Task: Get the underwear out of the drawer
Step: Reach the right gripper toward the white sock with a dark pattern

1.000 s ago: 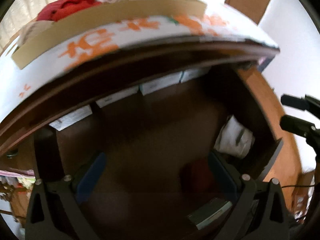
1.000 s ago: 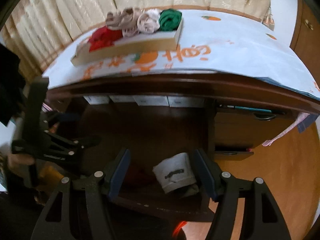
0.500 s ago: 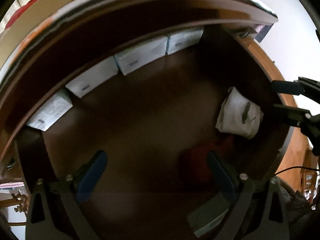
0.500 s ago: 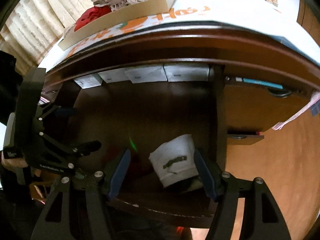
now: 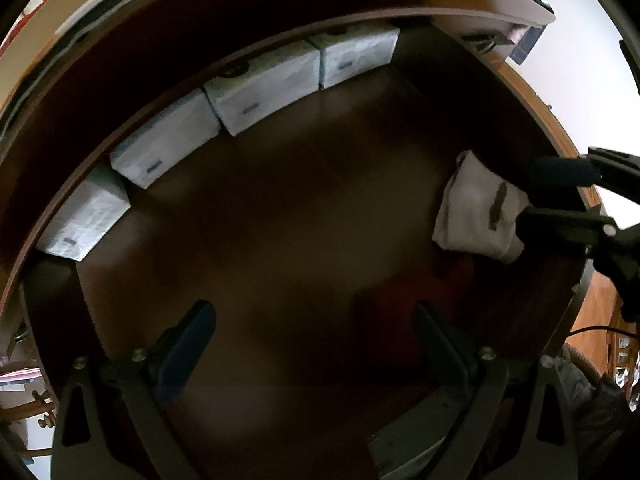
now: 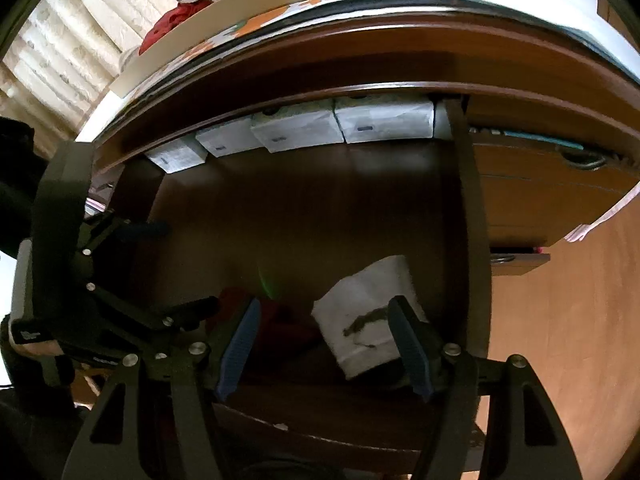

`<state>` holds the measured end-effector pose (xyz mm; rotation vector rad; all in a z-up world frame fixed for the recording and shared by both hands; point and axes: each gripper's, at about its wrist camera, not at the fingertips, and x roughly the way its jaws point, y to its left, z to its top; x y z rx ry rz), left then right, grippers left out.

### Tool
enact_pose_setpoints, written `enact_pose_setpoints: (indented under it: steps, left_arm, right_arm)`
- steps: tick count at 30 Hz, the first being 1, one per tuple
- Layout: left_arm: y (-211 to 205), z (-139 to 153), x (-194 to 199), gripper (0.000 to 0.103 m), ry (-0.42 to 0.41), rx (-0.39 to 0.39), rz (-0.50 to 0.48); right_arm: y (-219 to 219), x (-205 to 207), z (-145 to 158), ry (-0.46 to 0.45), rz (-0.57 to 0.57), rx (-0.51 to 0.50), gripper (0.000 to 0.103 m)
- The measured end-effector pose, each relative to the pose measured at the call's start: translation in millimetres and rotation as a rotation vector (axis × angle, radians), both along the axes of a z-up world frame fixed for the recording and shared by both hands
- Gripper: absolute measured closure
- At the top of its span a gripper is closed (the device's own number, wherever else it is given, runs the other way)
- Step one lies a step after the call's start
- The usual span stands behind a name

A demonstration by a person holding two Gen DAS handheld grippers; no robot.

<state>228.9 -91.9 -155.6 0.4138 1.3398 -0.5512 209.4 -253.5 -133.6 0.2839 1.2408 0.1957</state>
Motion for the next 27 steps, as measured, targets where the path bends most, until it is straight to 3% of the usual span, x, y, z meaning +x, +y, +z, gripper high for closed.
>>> enact_pose_setpoints:
  steps: [15,19,22,24,27]
  left_arm:
    - [-6,-9,-3,0.004,0.077,-0.002,-0.068]
    - [2,-7,2,0.009,0.106,-0.019,-0.081]
    - [3,-8,3,0.021,0.151,-0.033,-0.117]
    - [0,-10,5,0.022,0.165,-0.044,-0.138]
    - [-5,-14,10,0.022,0.175,-0.043,-0.135]
  right_arm:
    - [-4,-5,2,0.003,0.017,-0.025,0.035]
    - [-4,-8,5,-0.005,0.033,-0.045,0.035]
    - [-4,-10,5,-0.008,0.043,-0.046,0.049]
    - [-7,-9,4,-0.009,0.034,-0.037,0.056]
    - [-12,-6,1,-0.007,0.015,-0.022,0.058]
